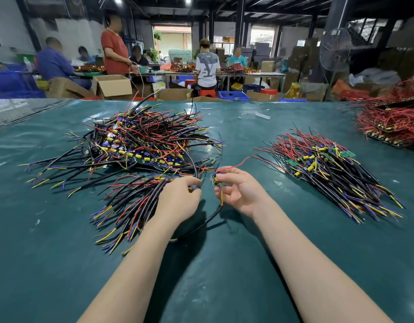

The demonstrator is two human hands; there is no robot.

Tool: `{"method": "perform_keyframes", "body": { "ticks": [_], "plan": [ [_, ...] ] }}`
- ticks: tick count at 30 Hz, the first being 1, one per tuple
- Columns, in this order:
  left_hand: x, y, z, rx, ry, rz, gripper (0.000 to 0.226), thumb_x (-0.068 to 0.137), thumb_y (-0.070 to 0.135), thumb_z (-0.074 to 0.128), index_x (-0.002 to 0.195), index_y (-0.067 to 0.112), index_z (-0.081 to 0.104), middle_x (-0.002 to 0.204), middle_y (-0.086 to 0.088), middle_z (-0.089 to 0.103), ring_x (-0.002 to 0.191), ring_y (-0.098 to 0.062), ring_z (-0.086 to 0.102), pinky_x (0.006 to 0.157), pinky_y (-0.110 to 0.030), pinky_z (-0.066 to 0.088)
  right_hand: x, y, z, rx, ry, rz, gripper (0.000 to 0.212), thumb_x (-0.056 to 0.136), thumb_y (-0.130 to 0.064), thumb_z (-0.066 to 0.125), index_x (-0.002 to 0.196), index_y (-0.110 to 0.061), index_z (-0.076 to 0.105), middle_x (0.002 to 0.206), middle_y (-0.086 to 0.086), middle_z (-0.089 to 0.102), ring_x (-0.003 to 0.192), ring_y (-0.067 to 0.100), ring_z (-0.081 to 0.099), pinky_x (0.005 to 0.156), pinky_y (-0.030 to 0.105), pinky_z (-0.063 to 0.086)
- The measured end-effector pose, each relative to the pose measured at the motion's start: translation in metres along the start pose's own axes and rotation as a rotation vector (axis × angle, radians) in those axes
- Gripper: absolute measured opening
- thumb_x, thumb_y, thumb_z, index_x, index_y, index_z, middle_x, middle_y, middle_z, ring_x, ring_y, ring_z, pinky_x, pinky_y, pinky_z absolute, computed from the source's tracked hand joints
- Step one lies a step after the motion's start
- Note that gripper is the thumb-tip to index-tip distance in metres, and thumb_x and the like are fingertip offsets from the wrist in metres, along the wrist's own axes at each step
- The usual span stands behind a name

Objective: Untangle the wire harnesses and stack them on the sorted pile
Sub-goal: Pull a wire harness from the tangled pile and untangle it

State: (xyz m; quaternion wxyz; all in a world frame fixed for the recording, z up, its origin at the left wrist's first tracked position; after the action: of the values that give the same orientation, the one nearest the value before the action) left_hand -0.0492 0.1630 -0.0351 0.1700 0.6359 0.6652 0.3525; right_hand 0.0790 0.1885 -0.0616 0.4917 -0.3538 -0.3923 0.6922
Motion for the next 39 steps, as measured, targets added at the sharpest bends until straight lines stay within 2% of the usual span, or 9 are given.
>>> {"method": "perform_keyframes", "body": {
  "ticks": [4, 7, 11, 16, 20, 25, 30, 34, 39],
  "plan": [
    [-0.004, 0.002, -0.012, -0.191, 0.061, 0.026, 0.015, 0.084, 0.013, 0.06, 0.093, 0.019, 0.07, 0.088, 0.005, 0.068, 0.084, -0.011, 0.061, 0.079, -0.022, 0.044, -0.002, 0.01, 0.008, -0.136, -0.041, 0.042, 0.024, 0.083, 0.01, 0.051, 0.073, -0.012, 0.051, 0.052, -0.001, 0.063, 0.04, 0.015, 0.059, 0.045, 0.02, 0.052],
    [-0.008, 0.005, 0.0, -0.467, -0.057, -0.001, 0.014, 0.084, 0.011, 0.063, 0.073, 0.02, 0.066, 0.069, 0.007, 0.065, 0.07, -0.01, 0.061, 0.073, -0.027, 0.051, -0.004, 0.011, 0.017, -0.107, -0.125, 0.059, 0.025, 0.083, 0.012, 0.049, 0.072, -0.01, 0.049, 0.057, 0.003, 0.065, 0.048, 0.02, 0.065, 0.048, 0.025, 0.055],
    [-0.012, 0.002, 0.016, -0.915, -0.208, -0.142, 0.016, 0.084, 0.003, 0.062, 0.071, 0.012, 0.064, 0.068, -0.002, 0.063, 0.061, -0.009, 0.061, 0.057, -0.019, 0.055, -0.006, -0.003, 0.022, -0.121, -0.201, -0.02, 0.019, 0.087, 0.004, 0.051, 0.075, -0.01, 0.055, 0.061, -0.001, 0.067, 0.056, 0.015, 0.067, 0.053, 0.025, 0.056],
    [-0.013, -0.001, 0.025, -1.005, -0.208, -0.198, 0.016, 0.081, -0.004, 0.063, 0.078, 0.007, 0.051, 0.073, -0.007, 0.059, 0.062, -0.01, 0.064, 0.058, -0.026, 0.057, -0.003, -0.01, 0.017, -0.39, -0.09, -0.172, 0.023, 0.085, -0.001, 0.059, 0.068, -0.017, 0.058, 0.054, -0.011, 0.063, 0.051, 0.001, 0.059, 0.045, 0.013, 0.042],
    [-0.013, 0.001, 0.025, -1.052, -0.214, -0.211, 0.013, 0.082, -0.007, 0.06, 0.086, 0.004, 0.053, 0.073, -0.009, 0.065, 0.055, -0.006, 0.066, 0.046, -0.015, 0.049, -0.001, -0.013, 0.015, -0.336, -0.114, -0.203, 0.021, 0.083, 0.001, 0.059, 0.073, -0.017, 0.06, 0.054, -0.01, 0.061, 0.05, 0.001, 0.054, 0.051, 0.016, 0.037],
    [-0.012, -0.002, 0.024, -1.01, -0.249, -0.239, 0.015, 0.082, -0.005, 0.061, 0.079, 0.007, 0.055, 0.053, 0.003, 0.066, 0.051, -0.005, 0.065, 0.041, -0.013, 0.044, -0.004, -0.017, 0.022, -0.367, -0.142, -0.287, 0.022, 0.084, 0.006, 0.056, 0.075, -0.013, 0.065, 0.057, -0.005, 0.066, 0.054, 0.009, 0.059, 0.06, 0.024, 0.045],
    [-0.017, 0.004, 0.033, -0.916, -0.313, -0.216, 0.019, 0.081, -0.006, 0.062, 0.076, 0.011, 0.054, 0.053, 0.007, 0.065, 0.052, -0.005, 0.066, 0.04, -0.012, 0.042, -0.002, -0.013, 0.008, -0.214, -0.037, -0.24, 0.024, 0.083, 0.008, 0.056, 0.064, -0.006, 0.061, 0.047, 0.001, 0.058, 0.041, 0.01, 0.053, 0.045, 0.02, 0.049],
    [-0.015, -0.002, 0.031, -0.931, -0.275, -0.243, 0.015, 0.082, -0.003, 0.062, 0.077, 0.009, 0.055, 0.055, 0.002, 0.065, 0.051, -0.003, 0.065, 0.038, -0.01, 0.038, -0.001, -0.009, 0.01, -0.232, 0.023, -0.236, 0.023, 0.084, 0.006, 0.056, 0.064, -0.006, 0.06, 0.047, 0.001, 0.057, 0.041, 0.009, 0.051, 0.045, 0.018, 0.048],
    [-0.014, -0.01, 0.031, -0.917, -0.227, -0.295, 0.014, 0.088, 0.02, 0.059, 0.075, 0.017, 0.055, 0.054, 0.007, 0.066, 0.049, -0.003, 0.064, 0.039, -0.012, 0.037, -0.001, -0.005, 0.018, -0.239, 0.005, -0.231, 0.023, 0.09, -0.001, 0.052, 0.073, -0.011, 0.062, 0.051, -0.007, 0.061, 0.05, 0.005, 0.056, 0.053, 0.016, 0.049]
  ]
}}
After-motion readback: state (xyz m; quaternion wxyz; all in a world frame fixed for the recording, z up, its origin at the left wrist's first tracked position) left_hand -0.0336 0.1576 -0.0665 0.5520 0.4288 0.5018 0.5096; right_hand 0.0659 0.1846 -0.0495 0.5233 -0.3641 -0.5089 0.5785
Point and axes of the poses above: each hand's wrist, its own x-axis towards the middle knuckle, its own z-axis out of the palm, y = z × x, the point moved 10 cm from there along x, towards the middle knuckle
